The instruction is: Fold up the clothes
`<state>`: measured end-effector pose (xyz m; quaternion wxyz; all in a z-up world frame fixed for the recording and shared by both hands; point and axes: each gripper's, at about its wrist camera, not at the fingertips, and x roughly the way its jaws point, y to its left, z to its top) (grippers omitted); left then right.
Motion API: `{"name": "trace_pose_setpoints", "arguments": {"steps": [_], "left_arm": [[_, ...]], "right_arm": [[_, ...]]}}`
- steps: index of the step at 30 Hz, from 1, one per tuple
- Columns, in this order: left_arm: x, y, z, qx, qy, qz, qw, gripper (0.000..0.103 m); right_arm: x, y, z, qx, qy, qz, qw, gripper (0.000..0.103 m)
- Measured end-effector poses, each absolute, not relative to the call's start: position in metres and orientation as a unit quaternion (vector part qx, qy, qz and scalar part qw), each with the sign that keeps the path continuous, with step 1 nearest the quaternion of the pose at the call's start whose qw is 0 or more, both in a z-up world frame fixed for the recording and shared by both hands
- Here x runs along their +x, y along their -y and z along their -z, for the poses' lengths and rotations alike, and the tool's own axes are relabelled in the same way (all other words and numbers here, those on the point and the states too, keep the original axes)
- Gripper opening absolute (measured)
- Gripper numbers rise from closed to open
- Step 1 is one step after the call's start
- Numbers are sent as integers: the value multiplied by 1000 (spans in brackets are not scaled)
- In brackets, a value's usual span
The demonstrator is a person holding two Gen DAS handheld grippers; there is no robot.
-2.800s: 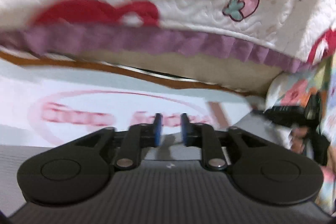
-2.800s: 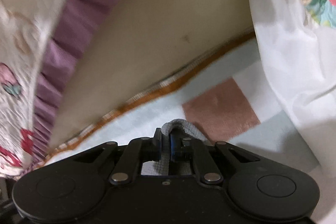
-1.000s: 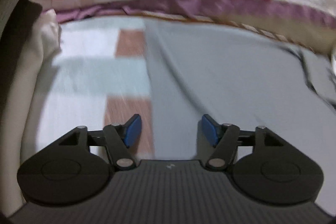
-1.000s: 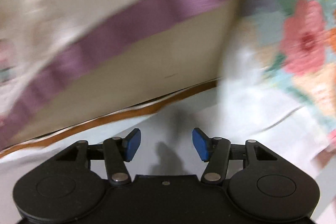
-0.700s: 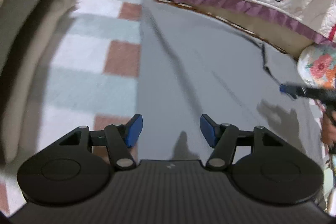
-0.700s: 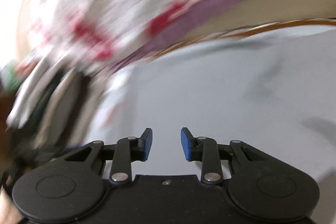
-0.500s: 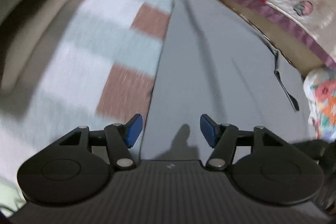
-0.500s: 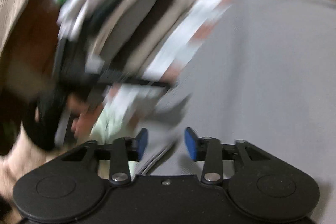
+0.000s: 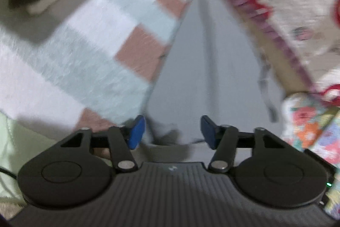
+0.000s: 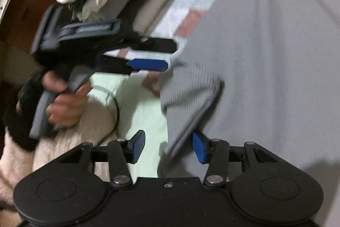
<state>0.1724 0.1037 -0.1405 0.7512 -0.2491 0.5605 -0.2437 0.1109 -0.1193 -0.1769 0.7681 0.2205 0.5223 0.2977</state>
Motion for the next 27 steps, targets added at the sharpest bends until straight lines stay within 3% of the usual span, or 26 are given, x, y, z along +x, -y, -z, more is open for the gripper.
{"name": "trace_pose_setpoints", "arguments": {"steps": [3,4,5,6,10,16,21,25,27], "left_arm": [[167,-113,139,-275,-552,226,754,54],[168,-116,142,-284,-555,217,751,55],[170,-119,146,-294,-558,207,748,55],[172,-122,149,-304,-562,197,744,55],[168,-122,143,-296,-540,192,764,54],[169,-123,144,-286,-537,169,776,57],[172,-122,144,-278,-534,168,781,58],[172,-122,146,-277,-536,164,780,59],[170,-124,143,-273,-526,149,792,59]], "right_arm": [[119,109,183,185,-499,-271,802,54],[123,106,186,179,-495,-269,807,49],[124,104,188,186,-493,-276,804,37],[125,101,189,193,-490,-284,801,6],[112,74,174,148,-485,-367,780,7],[105,43,179,66,-500,-343,793,7],[107,40,178,88,-503,-342,789,7],[103,42,174,136,-509,-371,764,23],[98,45,168,151,-508,-393,752,18]]}}
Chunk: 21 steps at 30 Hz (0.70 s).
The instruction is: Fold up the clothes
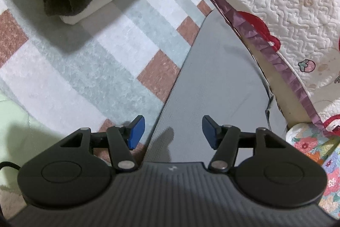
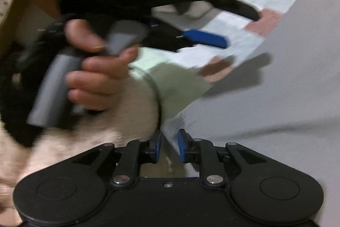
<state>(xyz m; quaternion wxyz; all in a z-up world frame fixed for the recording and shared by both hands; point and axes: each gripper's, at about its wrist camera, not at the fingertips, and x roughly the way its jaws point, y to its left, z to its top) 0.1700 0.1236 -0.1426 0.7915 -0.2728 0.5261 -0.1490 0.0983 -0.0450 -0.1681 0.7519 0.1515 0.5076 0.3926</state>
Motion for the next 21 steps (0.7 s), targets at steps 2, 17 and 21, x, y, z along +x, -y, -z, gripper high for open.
{"name": "trace_pose_setpoints", "arguments": {"steps": [2,17,21], "left_arm": [[167,-125,137,-268,-507,140,807,57],[140,30,84,69,-497,331,799,59],[114,89,88,69,-486,415,766,59]], "right_arm": [[94,61,161,184,-494,-410,744,16],[-51,345,106,288,-372,43,881,33],[-123,404,96,310,-332,165,875,35]]}}
